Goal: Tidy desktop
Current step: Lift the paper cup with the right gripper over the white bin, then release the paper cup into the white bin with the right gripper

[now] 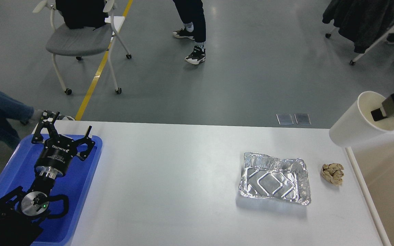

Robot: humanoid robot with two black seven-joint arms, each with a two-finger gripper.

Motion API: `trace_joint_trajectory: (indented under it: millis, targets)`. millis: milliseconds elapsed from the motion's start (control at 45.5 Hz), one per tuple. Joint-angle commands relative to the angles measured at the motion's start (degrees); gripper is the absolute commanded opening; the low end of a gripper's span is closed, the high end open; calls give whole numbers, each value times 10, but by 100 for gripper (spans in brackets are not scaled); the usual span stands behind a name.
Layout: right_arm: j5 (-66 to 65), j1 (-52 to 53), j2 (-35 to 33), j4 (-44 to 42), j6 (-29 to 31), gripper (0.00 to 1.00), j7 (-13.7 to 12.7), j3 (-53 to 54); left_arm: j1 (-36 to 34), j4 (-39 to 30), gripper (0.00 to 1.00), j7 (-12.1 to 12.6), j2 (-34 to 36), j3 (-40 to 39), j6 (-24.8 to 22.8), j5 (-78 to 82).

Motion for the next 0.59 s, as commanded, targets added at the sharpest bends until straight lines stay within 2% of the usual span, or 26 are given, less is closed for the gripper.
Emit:
trace_joint_trajectory:
  millis: [0,132,307,439,571]
  targets:
    - [-35,-27,-94,-45,1,0,-24,7,0,1,99,-1,0,0,1,0]
    - [-48,-62,-149,-70,-2,0,-36,28,0,1,99,-1,0,0,1,0]
    - [-47,-104,-192,-119,-19,0,-36,55,0,1,99,-1,0,0,1,0]
    - [-46,-126,-228,-146,-55,0,-36,60,0,0,99,-1,0,0,1,0]
    - [-38,-162,-232,-158,-98,0,-36,61,0,0,99,-1,0,0,1,0]
